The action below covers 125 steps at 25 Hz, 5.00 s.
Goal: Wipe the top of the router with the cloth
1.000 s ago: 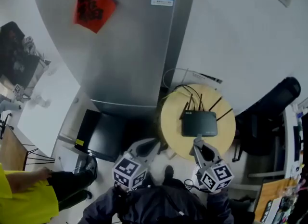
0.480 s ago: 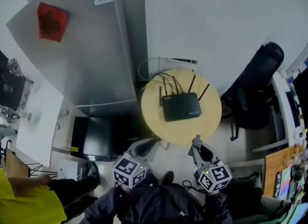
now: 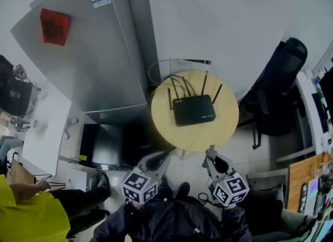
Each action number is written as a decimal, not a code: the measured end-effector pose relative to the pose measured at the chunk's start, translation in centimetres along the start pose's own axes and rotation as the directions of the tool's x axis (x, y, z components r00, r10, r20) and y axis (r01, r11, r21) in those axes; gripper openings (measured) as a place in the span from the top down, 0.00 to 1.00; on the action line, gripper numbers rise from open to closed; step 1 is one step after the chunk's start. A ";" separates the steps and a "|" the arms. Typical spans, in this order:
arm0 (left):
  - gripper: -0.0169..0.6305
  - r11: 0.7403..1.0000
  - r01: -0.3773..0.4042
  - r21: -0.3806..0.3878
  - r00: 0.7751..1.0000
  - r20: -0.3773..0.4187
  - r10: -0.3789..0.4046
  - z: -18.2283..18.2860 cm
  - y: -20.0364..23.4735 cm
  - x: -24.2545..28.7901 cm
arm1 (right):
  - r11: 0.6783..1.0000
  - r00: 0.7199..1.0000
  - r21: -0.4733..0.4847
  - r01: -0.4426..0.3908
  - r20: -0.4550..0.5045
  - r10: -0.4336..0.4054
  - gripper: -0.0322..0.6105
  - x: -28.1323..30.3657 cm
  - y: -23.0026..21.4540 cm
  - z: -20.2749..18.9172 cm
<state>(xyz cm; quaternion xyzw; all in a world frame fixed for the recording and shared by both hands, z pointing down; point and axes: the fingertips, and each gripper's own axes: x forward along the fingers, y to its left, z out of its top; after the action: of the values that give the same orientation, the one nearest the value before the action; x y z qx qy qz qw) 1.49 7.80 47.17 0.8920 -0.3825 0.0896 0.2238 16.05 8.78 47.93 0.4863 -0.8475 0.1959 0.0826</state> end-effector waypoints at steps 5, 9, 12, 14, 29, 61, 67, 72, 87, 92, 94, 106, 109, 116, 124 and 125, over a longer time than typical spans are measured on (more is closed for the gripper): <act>0.93 1.000 0.019 0.010 1.000 -0.001 -0.019 0.6 1.4 1.2 | 1.000 1.000 -0.012 0.008 -0.013 -0.008 0.84 1.7 -0.5 0.2; 0.93 0.999 0.046 0.011 0.999 -0.021 -0.046 1.0 3.8 3.0 | 0.999 0.999 -0.009 0.031 -0.028 -0.031 0.84 4.3 -1.2 0.7; 0.93 0.997 0.072 0.011 0.997 -0.024 -0.072 2.1 5.9 4.3 | 0.999 0.998 -0.012 0.050 -0.033 -0.050 0.84 6.8 -1.9 1.6; 0.93 0.996 0.084 0.012 0.996 -0.016 -0.084 3.0 7.3 5.2 | 0.998 0.998 -0.011 0.057 -0.033 -0.058 0.84 8.5 -2.4 2.2; 0.93 0.995 0.096 -0.034 0.993 -0.059 -0.098 3.8 13.9 12.2 | 0.998 0.990 0.013 0.057 -0.129 -0.055 0.84 20.1 -7.5 3.2; 0.93 0.966 -0.172 -0.191 0.975 -0.172 0.139 0.5 21.9 20.5 | 0.995 0.683 -0.018 -0.094 -0.728 0.052 0.84 42.8 -12.8 -11.1; 0.93 0.964 -0.180 -0.194 0.974 -0.172 0.147 0.3 22.3 20.7 | 0.994 0.642 -0.041 -0.103 -0.766 0.035 0.84 43.3 -13.1 -11.9; 0.93 0.965 -0.182 -0.189 0.974 -0.171 0.150 0.3 22.4 20.8 | 0.992 0.625 -0.036 -0.117 -0.779 0.046 0.84 43.3 -12.8 -12.2; 0.93 0.968 -0.157 -0.194 0.976 -0.181 0.122 0.2 21.8 21.9 | 0.998 0.647 -0.025 0.058 -0.760 -0.057 0.84 38.6 -23.9 -11.3; 0.93 0.972 -0.141 -0.188 0.977 -0.186 0.106 0.3 21.6 22.6 | 0.993 0.639 -0.045 0.112 -0.762 -0.107 0.84 36.7 -27.7 -11.1; 0.93 0.973 -0.138 -0.185 0.977 -0.188 0.103 0.3 21.4 22.8 | 0.989 0.647 -0.064 0.130 -0.751 -0.134 0.84 36.1 -28.9 -10.8; 0.93 0.972 -0.144 -0.183 0.975 -0.196 0.108 -0.1 21.5 21.9 | 0.986 0.690 -0.058 0.158 -0.708 -0.152 0.84 36.0 -29.7 -10.2; 0.93 0.972 -0.147 -0.181 0.974 -0.195 0.111 -0.2 21.5 21.4 | 0.988 0.708 -0.052 0.146 -0.692 -0.141 0.84 36.6 -27.7 -9.3; 0.93 0.972 -0.150 -0.183 0.975 -0.190 0.115 -0.4 21.9 19.9 | 0.998 0.720 0.060 0.009 -0.693 0.035 0.84 38.6 -17.2 -10.8; 0.93 0.970 -0.158 -0.185 0.975 -0.186 0.123 -0.7 22.4 18.2 | 0.997 0.668 0.053 -0.061 -0.739 0.080 0.84 39.2 -10.6 -13.6; 0.93 0.969 -0.160 -0.187 0.974 -0.187 0.125 -0.8 22.4 18.1 | 0.997 0.658 0.045 -0.062 -0.750 0.075 0.84 39.2 -10.6 -13.9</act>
<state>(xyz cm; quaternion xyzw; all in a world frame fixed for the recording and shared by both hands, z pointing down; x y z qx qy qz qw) -2.22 -17.06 61.30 0.8237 -0.4320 0.1438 0.3379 4.27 -21.29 76.22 0.3309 -0.7542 0.3886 0.4131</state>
